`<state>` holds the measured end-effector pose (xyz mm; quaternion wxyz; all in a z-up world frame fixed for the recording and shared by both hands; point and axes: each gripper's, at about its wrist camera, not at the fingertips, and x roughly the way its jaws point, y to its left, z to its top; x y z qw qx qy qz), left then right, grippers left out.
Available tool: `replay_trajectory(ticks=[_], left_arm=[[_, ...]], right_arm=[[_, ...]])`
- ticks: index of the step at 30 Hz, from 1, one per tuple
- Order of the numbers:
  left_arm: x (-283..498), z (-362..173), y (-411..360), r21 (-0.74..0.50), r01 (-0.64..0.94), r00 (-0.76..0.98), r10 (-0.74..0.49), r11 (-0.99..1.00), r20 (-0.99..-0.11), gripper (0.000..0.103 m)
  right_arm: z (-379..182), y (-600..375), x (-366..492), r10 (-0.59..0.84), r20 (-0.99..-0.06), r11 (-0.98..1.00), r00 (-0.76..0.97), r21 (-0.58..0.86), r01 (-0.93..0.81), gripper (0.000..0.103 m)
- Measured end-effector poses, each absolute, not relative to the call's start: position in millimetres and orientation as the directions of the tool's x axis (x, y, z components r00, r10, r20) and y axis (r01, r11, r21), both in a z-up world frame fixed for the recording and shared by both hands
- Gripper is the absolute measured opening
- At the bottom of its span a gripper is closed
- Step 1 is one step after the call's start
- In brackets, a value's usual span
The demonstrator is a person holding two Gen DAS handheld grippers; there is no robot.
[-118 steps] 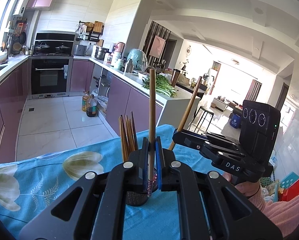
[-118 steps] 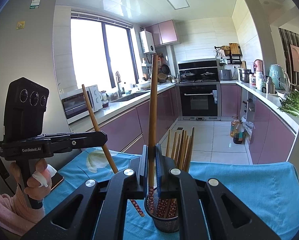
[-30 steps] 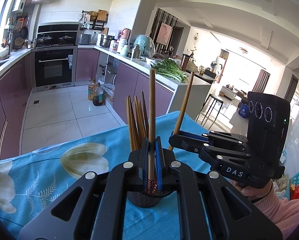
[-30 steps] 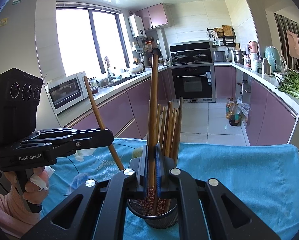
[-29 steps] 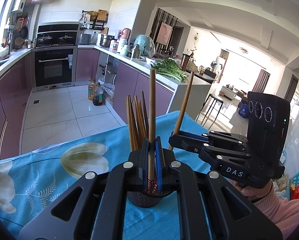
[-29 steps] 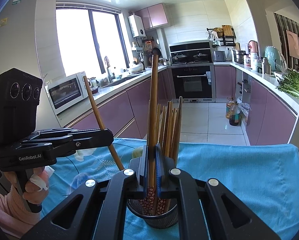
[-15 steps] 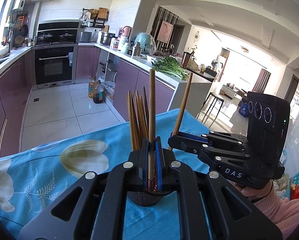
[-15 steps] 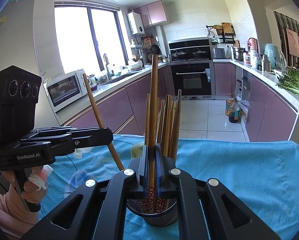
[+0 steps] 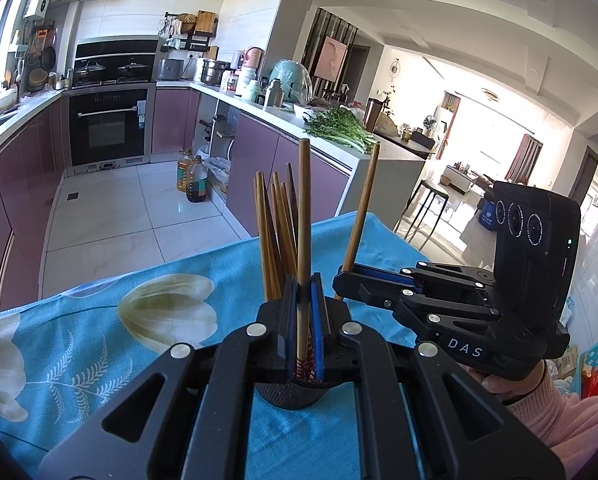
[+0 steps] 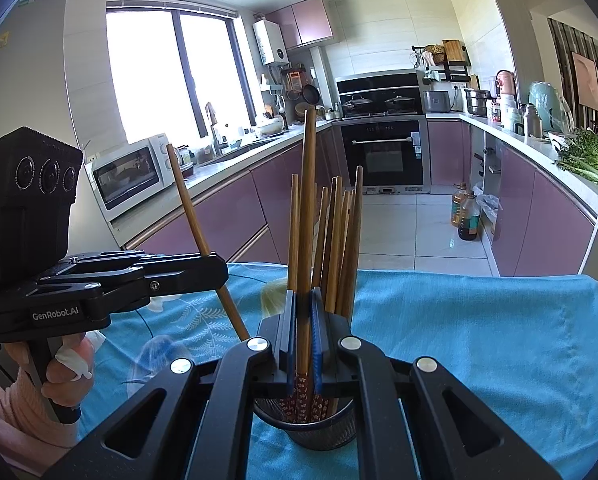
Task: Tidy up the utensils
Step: 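Lower the left gripper's chopstick into the holder while the right gripper lowers its chopstick in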
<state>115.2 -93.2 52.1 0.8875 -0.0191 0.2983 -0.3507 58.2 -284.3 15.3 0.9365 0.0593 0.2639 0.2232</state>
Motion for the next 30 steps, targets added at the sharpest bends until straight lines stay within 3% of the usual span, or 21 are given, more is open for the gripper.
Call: replay_trajectory(ticks=[30], left_arm=[[125,37,-99,-0.241,0.601,0.556,-0.615,0.762,-0.558,0.007]], right_arm=[[1,-284,60,0.457,-0.495,0.889,0.739,0.243,-0.387,0.006]])
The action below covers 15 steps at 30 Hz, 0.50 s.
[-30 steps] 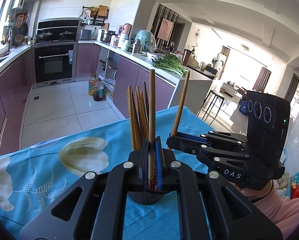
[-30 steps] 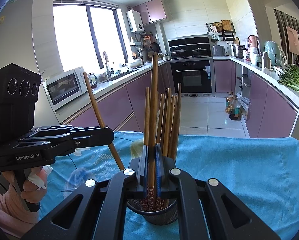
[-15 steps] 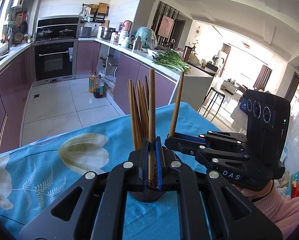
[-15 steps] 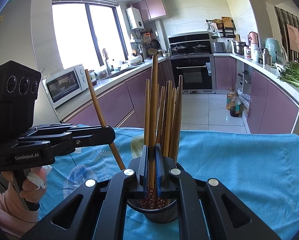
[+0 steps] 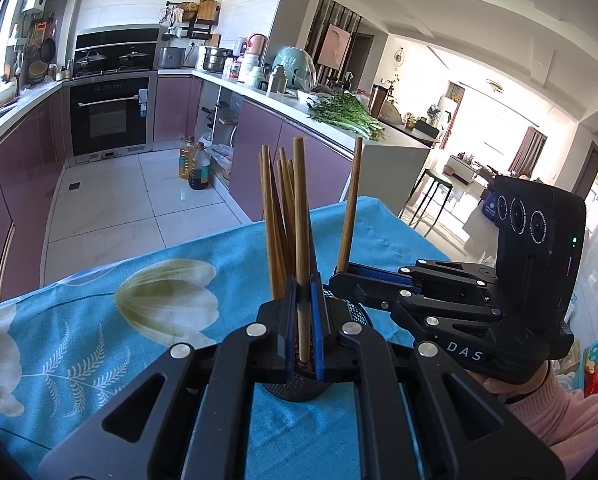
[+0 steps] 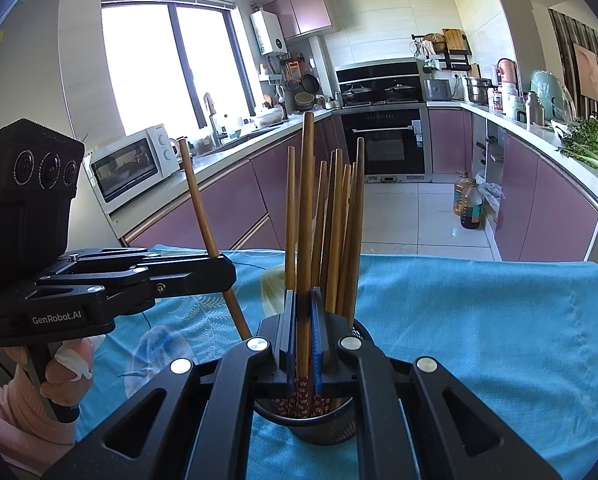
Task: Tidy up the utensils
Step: 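Lower the left gripper's chopstick into the holder while the right gripper lowers its chopstick in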
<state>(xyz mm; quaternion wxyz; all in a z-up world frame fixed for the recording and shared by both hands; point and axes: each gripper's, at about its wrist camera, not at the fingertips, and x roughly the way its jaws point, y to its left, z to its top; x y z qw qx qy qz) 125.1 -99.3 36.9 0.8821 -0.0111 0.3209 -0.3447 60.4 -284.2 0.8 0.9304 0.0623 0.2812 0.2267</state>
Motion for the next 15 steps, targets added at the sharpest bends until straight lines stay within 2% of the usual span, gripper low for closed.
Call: replay_trajectory(ticks=[15], left_arm=[[136,31,-103,-0.239,0.588,0.561,-0.602,0.773,-0.568,0.008]], right_arm=[[-4,-286,62,0.457,-0.498,0.889,0.737,0.251,-0.382,0.006]])
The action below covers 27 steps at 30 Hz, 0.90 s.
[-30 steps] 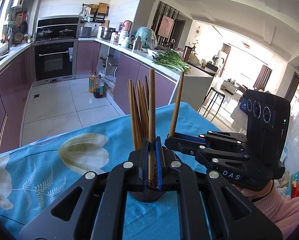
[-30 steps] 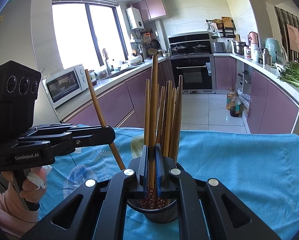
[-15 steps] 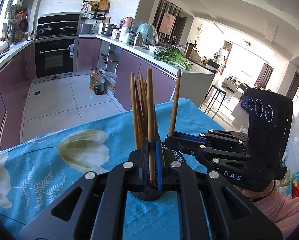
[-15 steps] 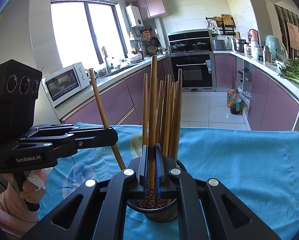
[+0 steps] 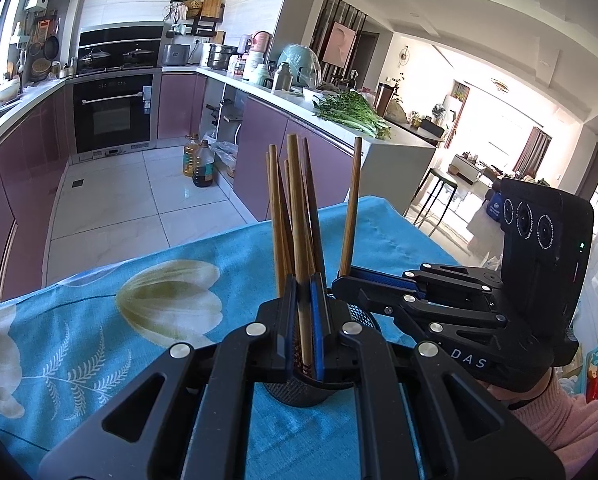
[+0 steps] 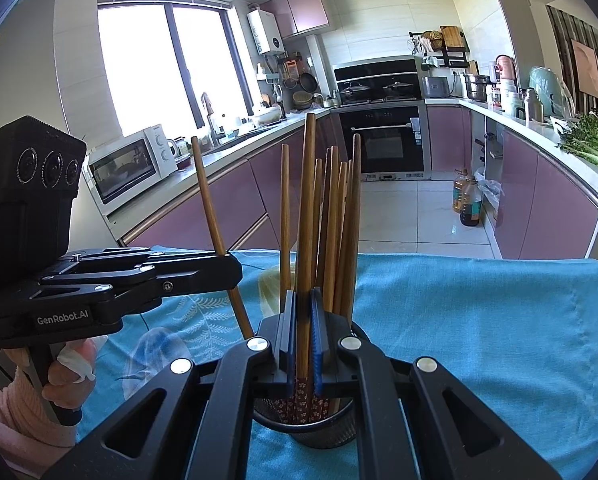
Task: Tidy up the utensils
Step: 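Lower the left gripper's chopstick into the holder while the right gripper lowers its chopstick in, then open both grippers to release the chopsticks into the holder and withdraw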
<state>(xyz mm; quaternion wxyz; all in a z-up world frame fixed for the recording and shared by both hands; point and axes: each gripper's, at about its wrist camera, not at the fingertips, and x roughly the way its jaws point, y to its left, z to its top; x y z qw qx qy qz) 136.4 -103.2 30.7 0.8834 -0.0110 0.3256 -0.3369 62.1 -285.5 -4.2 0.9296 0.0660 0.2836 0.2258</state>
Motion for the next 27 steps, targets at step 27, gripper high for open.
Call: replay_trajectory(ticks=[27], left_arm=[[156,13,-111,-0.247,0.561,0.556,-0.58,0.79,-0.595,0.008]], right_arm=[[-11,-288,73,0.457,-0.508,0.889,0.73,0.272,-0.368,0.007]])
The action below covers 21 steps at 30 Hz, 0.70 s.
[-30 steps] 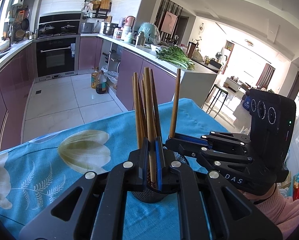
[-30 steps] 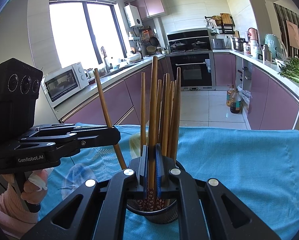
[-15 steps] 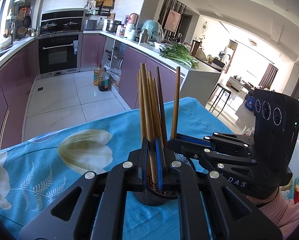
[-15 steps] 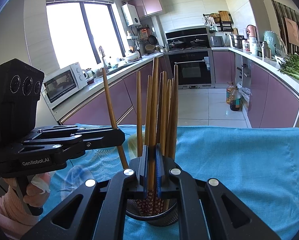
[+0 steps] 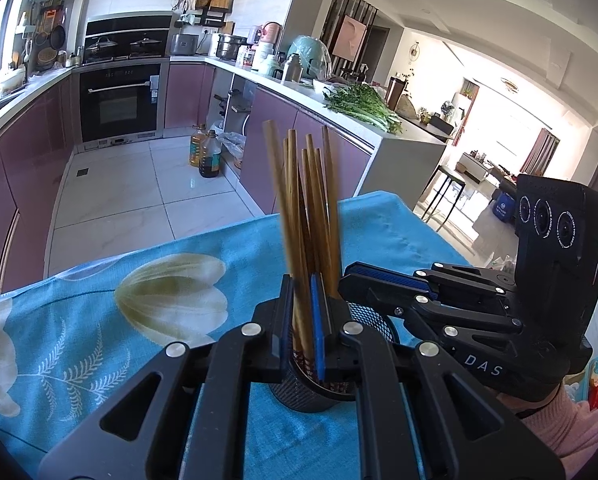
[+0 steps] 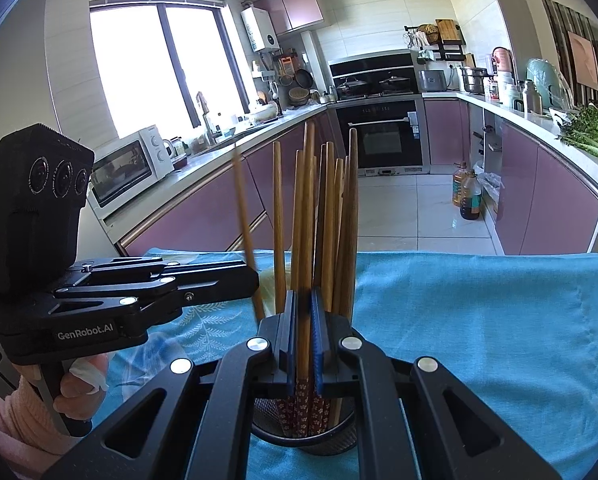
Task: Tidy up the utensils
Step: 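Open both grippers to release the chopsticks into the holder and withdraw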
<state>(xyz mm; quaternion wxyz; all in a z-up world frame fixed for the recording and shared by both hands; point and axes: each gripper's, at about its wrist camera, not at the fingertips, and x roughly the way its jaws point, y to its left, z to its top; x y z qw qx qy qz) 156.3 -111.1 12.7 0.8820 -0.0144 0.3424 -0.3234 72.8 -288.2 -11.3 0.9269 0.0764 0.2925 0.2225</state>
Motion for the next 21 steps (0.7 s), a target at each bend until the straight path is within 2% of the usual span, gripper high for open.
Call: replay_trajectory(ticks=[6,8,10,12,14,16,19,21], left_arm=[[154,11,-110,-0.241,0.566,0.559,-0.582,0.789,-0.591,0.008],[150,12,-110,-0.231,0.565,0.568,-0.577,0.792,-0.587,0.012],[144,13,-108,-0.217,0.564,0.582,-0.57,0.797,-0.58,0.021],[140,14,-105,-0.208,0.557,0.598,-0.562,0.804,-0.571,0.024],[134,16,-101,-0.195,0.547,0.62,-0.55,0.814,-0.559,0.031],[127,17,-95,-0.179,0.534,0.646,-0.536,0.826,-0.545,0.041],[115,18,-86,-0.154,0.508,0.687,-0.507,0.847,-0.521,0.05],[108,19,-78,-0.137,0.488,0.713,-0.484,0.862,-0.507,0.052]], right_arm=[[-12,-289,72,0.455,-0.511,0.89,0.73,0.275,-0.363,0.007],[-11,-289,72,0.456,-0.511,0.89,0.729,0.276,-0.363,0.007],[-11,-289,72,0.456,-0.51,0.89,0.73,0.276,-0.363,0.007],[-11,-289,71,0.455,-0.51,0.89,0.73,0.276,-0.363,0.007],[-10,-289,73,0.457,-0.51,0.889,0.729,0.278,-0.363,0.009],[-9,-288,69,0.456,-0.507,0.89,0.732,0.277,-0.363,0.014],[-8,-289,63,0.454,-0.499,0.891,0.738,0.274,-0.362,0.021],[-9,-288,58,0.455,-0.494,0.89,0.741,0.276,-0.362,0.027]])
